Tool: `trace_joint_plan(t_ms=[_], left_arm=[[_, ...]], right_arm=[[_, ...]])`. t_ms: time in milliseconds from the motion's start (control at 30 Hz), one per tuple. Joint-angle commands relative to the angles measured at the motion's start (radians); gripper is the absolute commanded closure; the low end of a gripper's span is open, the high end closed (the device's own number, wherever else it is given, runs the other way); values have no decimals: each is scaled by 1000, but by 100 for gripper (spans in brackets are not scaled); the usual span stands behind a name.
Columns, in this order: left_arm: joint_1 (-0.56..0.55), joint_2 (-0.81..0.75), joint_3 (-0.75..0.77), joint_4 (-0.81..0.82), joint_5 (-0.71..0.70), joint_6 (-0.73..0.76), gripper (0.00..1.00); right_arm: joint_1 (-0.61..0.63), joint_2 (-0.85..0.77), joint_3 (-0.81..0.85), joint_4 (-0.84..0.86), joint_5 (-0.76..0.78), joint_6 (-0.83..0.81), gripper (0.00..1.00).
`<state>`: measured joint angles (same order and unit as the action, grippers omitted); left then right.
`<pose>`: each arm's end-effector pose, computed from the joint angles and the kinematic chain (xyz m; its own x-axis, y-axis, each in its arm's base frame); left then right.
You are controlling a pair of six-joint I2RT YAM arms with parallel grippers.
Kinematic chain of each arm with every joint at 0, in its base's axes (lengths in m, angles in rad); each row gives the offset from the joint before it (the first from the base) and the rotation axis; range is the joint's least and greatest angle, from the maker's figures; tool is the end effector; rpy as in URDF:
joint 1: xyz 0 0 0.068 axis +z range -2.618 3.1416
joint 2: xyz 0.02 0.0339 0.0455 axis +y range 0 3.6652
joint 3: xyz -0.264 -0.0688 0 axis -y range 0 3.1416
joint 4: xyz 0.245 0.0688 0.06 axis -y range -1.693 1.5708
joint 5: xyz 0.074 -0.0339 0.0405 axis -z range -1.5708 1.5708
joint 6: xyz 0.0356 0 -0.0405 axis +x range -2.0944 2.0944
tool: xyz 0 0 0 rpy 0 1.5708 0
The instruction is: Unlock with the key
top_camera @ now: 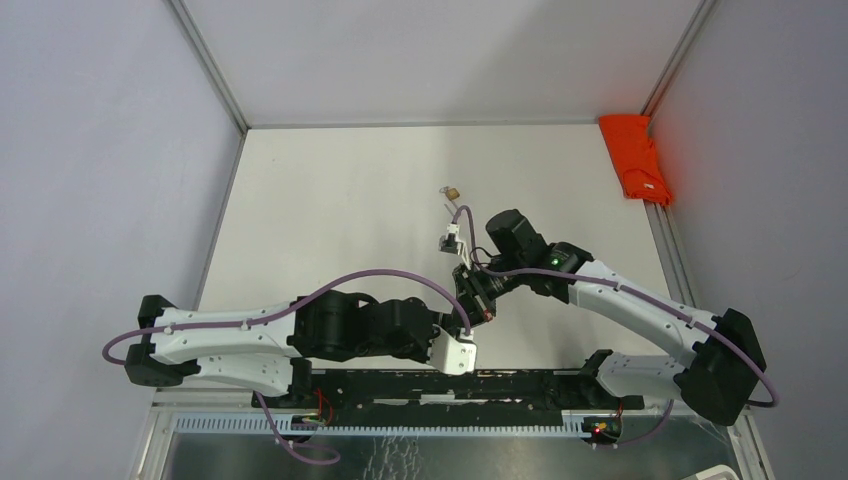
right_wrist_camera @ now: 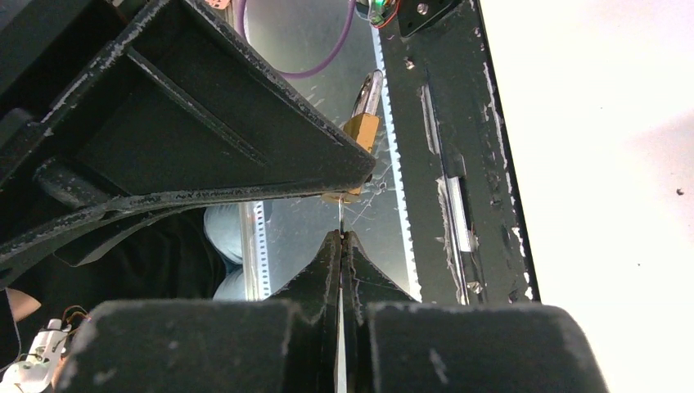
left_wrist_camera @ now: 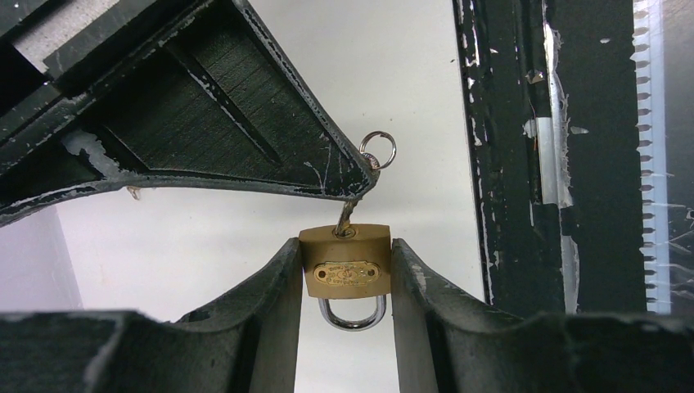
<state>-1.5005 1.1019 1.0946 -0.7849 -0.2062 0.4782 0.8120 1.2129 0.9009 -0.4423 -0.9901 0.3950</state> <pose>0.0229 -0.2215 0.3297 0.4003 0.7281 -0.5564 0.8809 -0.1384 0.4526 0.1485 0.1999 0.2786 -0.7494 -0.4835 -0.4523 -0.5731 0.1315 0.8089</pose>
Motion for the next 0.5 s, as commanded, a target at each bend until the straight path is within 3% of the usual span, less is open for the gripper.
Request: trace_joint_plan(t_ms=[0,467], left_arm=[[-12,-7,22,63,1,27,98],[-21,-4,22,47,28,15,98]], right_arm=[[13,2,37,75,-36,34,100],[11,2,108,61,-19,52,100]])
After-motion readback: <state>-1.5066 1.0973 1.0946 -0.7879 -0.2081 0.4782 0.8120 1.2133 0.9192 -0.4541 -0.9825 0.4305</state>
